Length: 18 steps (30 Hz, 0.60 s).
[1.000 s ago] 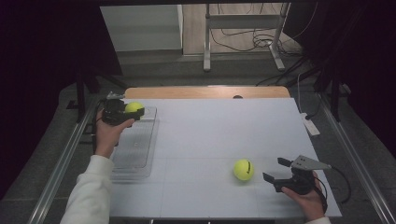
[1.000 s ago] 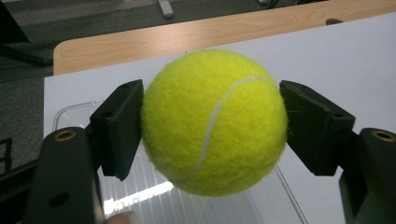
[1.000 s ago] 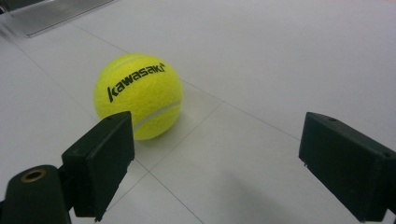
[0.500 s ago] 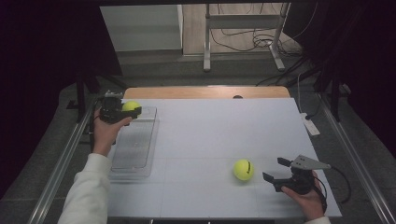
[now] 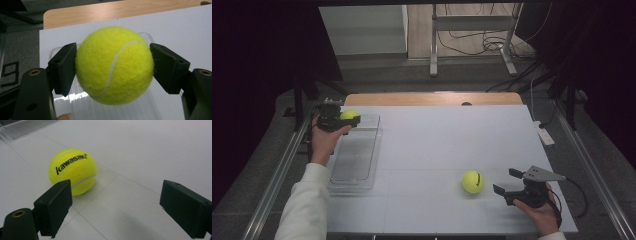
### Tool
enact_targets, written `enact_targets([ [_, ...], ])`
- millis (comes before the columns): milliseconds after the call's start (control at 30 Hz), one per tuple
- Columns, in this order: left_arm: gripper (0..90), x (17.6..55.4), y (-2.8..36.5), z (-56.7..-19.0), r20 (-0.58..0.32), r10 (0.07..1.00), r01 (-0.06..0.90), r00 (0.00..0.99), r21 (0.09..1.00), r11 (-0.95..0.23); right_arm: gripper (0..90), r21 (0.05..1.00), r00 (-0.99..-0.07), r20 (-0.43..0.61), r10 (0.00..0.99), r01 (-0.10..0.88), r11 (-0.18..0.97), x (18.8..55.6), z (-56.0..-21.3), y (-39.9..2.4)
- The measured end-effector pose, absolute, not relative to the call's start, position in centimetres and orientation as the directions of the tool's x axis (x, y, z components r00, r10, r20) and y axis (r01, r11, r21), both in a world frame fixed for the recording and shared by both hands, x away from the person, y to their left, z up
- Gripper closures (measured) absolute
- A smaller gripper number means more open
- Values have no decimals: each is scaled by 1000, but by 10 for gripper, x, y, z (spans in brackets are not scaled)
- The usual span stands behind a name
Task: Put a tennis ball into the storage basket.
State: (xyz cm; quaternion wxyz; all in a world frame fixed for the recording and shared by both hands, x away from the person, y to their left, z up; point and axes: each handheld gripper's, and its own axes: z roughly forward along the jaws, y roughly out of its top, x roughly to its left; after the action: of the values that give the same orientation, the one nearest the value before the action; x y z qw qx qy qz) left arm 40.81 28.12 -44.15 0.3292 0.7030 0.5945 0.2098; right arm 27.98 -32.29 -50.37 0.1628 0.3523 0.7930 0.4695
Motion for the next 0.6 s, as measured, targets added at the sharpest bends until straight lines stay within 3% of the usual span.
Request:
enact_targets([
  [600, 268, 412, 283, -459, -90, 975, 738, 202, 669, -91, 118, 857, -697, 72, 714, 409, 313, 280, -504, -324],
])
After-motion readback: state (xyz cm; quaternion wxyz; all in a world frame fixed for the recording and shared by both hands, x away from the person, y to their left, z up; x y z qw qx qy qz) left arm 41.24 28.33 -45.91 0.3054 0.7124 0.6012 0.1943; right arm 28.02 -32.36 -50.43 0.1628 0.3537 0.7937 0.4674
